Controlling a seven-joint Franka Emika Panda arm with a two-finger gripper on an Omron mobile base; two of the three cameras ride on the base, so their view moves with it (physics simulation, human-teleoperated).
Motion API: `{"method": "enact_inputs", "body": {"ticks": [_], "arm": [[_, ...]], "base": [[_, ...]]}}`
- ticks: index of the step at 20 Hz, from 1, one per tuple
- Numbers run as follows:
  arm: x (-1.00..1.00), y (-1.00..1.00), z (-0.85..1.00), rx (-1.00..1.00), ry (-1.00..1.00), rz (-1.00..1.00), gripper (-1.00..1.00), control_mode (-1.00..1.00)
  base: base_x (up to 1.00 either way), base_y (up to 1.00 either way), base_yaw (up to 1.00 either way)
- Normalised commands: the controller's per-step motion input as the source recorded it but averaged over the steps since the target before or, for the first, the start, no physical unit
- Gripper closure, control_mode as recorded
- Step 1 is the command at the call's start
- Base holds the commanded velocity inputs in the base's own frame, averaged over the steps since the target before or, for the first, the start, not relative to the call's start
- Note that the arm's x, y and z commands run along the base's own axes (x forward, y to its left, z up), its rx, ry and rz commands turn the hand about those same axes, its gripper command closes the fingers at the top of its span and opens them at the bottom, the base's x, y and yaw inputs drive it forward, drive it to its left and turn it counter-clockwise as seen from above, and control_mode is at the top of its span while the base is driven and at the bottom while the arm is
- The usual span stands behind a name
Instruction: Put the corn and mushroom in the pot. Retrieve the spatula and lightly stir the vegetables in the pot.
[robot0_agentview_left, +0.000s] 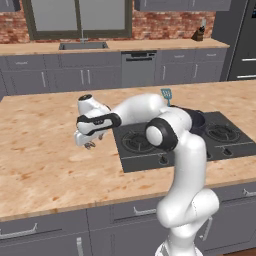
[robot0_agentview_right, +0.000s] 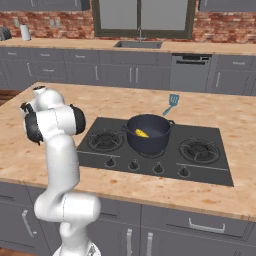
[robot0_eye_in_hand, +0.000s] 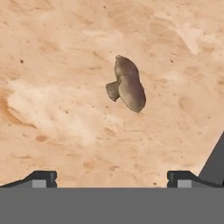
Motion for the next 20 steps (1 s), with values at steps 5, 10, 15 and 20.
{"method": "enact_inputs", "body": {"ticks": [5,10,15,20], "arm": [[0.2,0.0,-0.12,0.08,0.0,0.0,-1.0,-1.0],[0.1,0.0,-0.15,0.05,0.0,0.0,-1.0,-1.0],[0.06,0.0,-0.22,0.0,0.0,0.0,-1.0,-1.0],[0.19,0.05,-0.17,0.0,0.0,0.0,-1.0,-1.0]], "base": [[0.0,0.0,0.0],[0.0,0.0,0.0],[0.0,0.0,0.0],[0.0,0.0,0.0]]}}
